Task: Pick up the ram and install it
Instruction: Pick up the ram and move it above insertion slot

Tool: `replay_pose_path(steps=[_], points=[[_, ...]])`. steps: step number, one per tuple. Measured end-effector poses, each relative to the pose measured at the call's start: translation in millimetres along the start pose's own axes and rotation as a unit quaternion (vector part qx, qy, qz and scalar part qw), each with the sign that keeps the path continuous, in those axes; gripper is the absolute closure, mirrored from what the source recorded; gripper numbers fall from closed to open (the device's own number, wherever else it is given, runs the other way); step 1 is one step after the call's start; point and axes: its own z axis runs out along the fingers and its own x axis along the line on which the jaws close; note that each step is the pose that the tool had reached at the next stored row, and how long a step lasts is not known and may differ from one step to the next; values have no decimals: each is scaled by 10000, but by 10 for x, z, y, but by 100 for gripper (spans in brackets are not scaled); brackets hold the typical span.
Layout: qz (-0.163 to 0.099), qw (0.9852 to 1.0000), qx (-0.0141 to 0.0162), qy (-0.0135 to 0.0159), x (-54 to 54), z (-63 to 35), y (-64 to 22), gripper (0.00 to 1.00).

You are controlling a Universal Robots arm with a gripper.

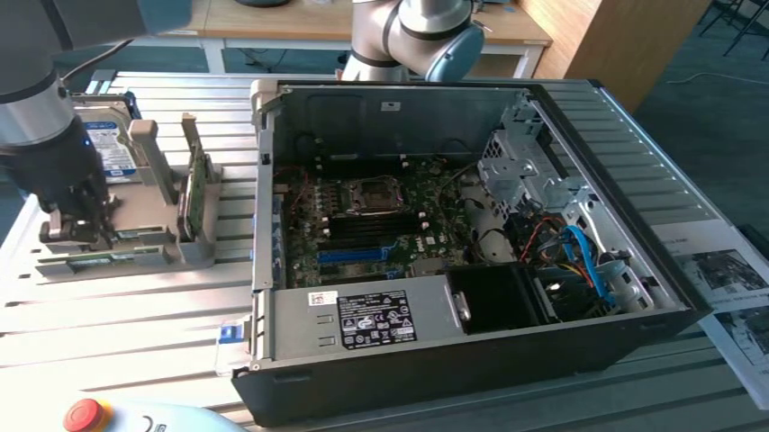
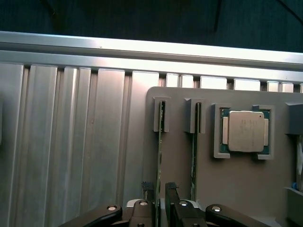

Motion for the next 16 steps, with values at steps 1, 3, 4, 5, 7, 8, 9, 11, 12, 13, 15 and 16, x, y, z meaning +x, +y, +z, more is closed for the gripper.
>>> replay_pose_path(steps=[1,3,4,5,7,8,9,11,12,13,15,16], points=[[0,10000,0,0,2,0,-7,76],[0,10000,-2,0,6,0,-22,76],[0,10000,-2,0,7,-1,-28,76],[0,10000,-3,0,9,-1,-34,76],[0,10000,-5,0,13,-2,-47,76],[0,10000,-5,0,14,-2,-53,76],[0,10000,-5,0,15,-2,-59,76],[0,10000,-6,0,18,-2,-71,76],[0,10000,-7,0,19,-3,-77,76],[-1,10000,-8,0,21,-3,-84,76],[-1,10000,-9,0,23,-4,-99,76],[-1,10000,-9,0,24,-4,-106,76]])
